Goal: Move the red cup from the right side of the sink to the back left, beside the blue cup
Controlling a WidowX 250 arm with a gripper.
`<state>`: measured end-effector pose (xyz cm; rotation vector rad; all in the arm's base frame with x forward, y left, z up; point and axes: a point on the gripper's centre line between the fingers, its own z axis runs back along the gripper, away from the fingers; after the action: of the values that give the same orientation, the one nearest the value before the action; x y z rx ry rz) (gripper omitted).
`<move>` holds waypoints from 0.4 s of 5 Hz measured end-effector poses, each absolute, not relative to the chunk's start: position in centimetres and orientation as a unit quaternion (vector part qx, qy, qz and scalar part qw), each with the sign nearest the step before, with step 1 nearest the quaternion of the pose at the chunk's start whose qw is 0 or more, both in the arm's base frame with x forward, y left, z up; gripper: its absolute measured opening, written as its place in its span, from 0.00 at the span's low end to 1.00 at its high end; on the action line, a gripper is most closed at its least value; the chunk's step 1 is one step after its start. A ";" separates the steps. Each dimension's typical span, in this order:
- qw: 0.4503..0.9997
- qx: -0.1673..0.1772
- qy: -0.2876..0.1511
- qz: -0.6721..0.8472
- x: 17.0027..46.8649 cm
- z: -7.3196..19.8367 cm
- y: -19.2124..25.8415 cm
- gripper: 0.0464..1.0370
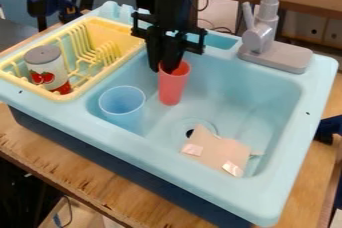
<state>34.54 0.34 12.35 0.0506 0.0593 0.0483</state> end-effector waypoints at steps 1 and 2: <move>0.999 0.001 0.013 0.029 35.5 14.5 -0.4 0.61; 0.999 -0.012 0.003 0.039 36.0 16.6 0.6 0.89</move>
<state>36.00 0.61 16.56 -0.0244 0.0064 0.0782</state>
